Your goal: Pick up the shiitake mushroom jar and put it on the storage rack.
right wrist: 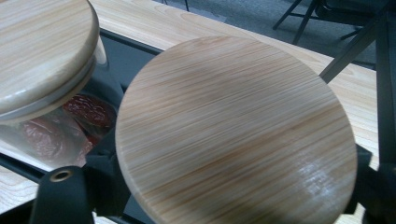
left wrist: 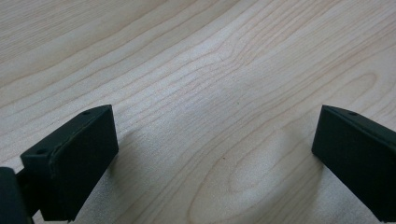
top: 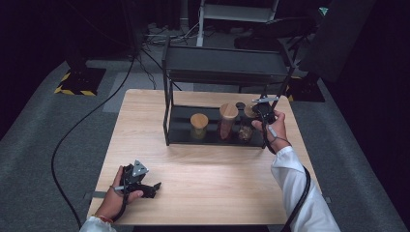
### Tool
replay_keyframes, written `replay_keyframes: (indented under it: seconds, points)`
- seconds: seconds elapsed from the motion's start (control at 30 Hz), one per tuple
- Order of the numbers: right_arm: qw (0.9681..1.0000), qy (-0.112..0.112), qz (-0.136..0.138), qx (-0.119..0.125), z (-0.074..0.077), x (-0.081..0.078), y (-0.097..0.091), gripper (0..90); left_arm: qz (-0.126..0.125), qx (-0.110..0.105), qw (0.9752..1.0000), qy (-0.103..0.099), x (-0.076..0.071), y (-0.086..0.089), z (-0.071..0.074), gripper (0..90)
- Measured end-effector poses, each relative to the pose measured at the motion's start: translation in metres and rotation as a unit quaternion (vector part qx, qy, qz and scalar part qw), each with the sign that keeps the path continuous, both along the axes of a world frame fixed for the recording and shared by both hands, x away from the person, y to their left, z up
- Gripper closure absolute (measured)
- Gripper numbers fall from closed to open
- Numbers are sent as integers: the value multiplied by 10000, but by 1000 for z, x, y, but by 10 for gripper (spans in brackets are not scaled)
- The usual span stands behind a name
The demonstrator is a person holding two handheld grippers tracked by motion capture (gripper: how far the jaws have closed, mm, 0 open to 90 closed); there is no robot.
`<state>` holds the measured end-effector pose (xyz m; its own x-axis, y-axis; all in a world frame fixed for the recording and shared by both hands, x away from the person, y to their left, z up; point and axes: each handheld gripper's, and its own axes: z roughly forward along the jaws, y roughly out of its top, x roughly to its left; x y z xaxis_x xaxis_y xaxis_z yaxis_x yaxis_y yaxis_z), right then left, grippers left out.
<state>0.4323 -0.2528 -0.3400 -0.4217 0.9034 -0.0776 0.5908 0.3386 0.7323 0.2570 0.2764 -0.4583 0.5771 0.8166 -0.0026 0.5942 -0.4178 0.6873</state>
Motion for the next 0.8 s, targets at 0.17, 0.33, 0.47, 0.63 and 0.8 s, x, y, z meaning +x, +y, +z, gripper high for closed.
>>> replay_keyframes:
  seconds: [0.17,0.33,0.47,0.63,0.8]
  points:
    - [9999,-37,-25,-123,-1,-2,2,161,-1,-1,10000,1,0,0,0,0]
    - [9997,-60,-33,-237,-3,-4,5,97,-1,1,10000,0,0,0,0,0]
    - [9995,-123,-80,-278,-5,-7,6,64,0,-3,10000,1,0,0,0,0]
    - [9991,-258,-145,-304,-7,-14,6,45,-1,-2,10000,1,0,0,0,0]
    - [9986,-411,-137,-311,-11,-22,3,36,0,0,10000,1,0,0,0,0]
